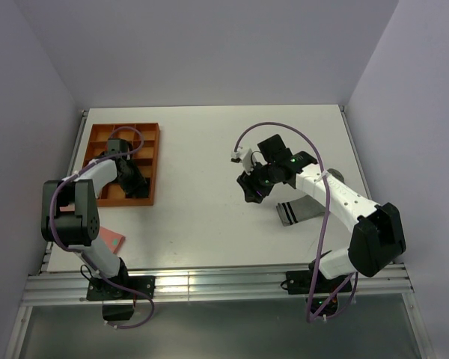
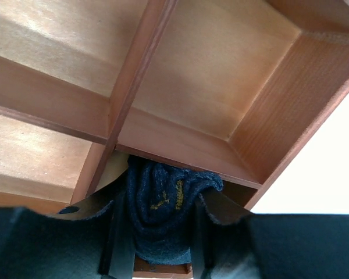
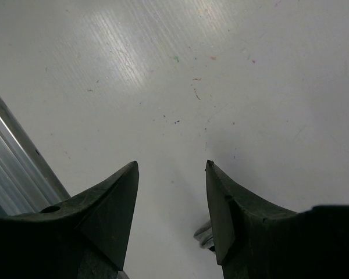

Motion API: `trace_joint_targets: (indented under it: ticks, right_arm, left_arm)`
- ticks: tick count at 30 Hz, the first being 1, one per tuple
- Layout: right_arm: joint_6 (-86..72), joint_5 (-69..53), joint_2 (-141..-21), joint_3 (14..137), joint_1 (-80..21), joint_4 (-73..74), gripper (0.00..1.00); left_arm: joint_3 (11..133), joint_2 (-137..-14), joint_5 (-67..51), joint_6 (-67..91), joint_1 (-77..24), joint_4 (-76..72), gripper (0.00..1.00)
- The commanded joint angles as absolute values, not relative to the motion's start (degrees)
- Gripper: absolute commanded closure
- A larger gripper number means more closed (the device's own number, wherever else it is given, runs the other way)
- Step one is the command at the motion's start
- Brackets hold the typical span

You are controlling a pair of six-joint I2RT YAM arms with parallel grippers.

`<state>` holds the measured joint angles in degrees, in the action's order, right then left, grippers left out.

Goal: Roll the socks
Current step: Place the sock in the storage box.

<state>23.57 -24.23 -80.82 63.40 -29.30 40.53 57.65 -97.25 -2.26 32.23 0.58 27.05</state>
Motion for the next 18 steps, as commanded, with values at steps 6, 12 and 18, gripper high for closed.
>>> trace_joint_targets:
  ticks: [6, 12, 18]
  right_arm:
    - [24.08, -23.99, -78.66, 63.63, -28.83, 39.29, 0.43]
    - [24.17, -23.91, -78.31, 63.28, -28.83, 39.29, 0.43]
    - [24.35, -23.99, -78.40, 63.63, -28.83, 39.55, 0.43]
  left_arm:
    - [56.69, -96.25, 6.67, 33.57, -1.67, 29.09, 0.52]
    - [56.86, -93.61, 6.77, 33.75, -2.02, 29.00, 0.47]
    - [57.22, -90.97, 6.86, 33.40, -2.11, 29.80, 0.43]
